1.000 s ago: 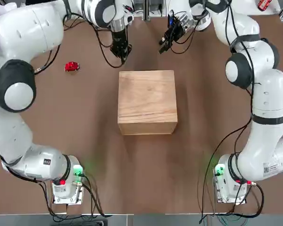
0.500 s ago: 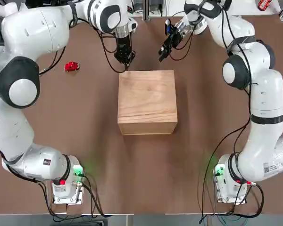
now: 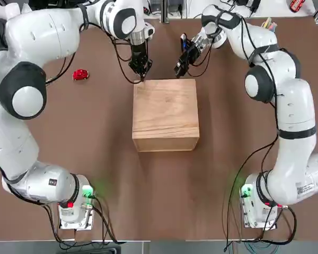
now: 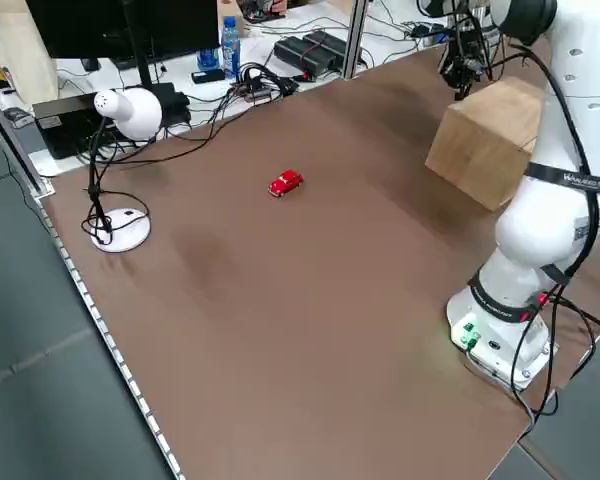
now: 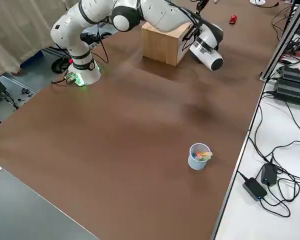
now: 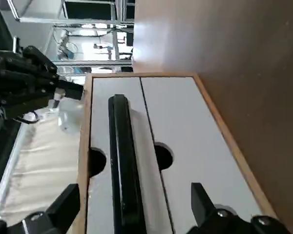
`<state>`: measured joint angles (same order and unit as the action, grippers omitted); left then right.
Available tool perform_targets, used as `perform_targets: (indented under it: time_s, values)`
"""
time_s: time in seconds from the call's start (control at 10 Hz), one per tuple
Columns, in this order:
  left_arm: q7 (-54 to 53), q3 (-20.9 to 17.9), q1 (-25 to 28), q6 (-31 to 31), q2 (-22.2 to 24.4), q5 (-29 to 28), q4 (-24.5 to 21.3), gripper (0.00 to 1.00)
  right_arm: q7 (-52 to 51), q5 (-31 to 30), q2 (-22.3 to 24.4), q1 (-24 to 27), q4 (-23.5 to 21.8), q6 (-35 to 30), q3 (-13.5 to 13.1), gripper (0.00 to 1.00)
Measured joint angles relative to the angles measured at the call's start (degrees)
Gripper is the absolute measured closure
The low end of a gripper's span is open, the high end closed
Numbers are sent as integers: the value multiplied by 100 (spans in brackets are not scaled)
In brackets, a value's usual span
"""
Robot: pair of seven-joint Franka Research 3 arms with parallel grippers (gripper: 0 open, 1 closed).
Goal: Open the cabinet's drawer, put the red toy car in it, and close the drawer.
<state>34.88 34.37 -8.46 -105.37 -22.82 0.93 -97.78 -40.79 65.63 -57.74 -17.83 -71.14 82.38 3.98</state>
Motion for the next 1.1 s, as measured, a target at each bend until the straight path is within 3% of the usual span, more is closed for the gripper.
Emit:
perform_targets:
  time_s: [1.1]
  values:
    - [0, 0, 1, 6, -5, 0, -10, 99, -650, 60, -99, -159, -7, -116, 6, 0]
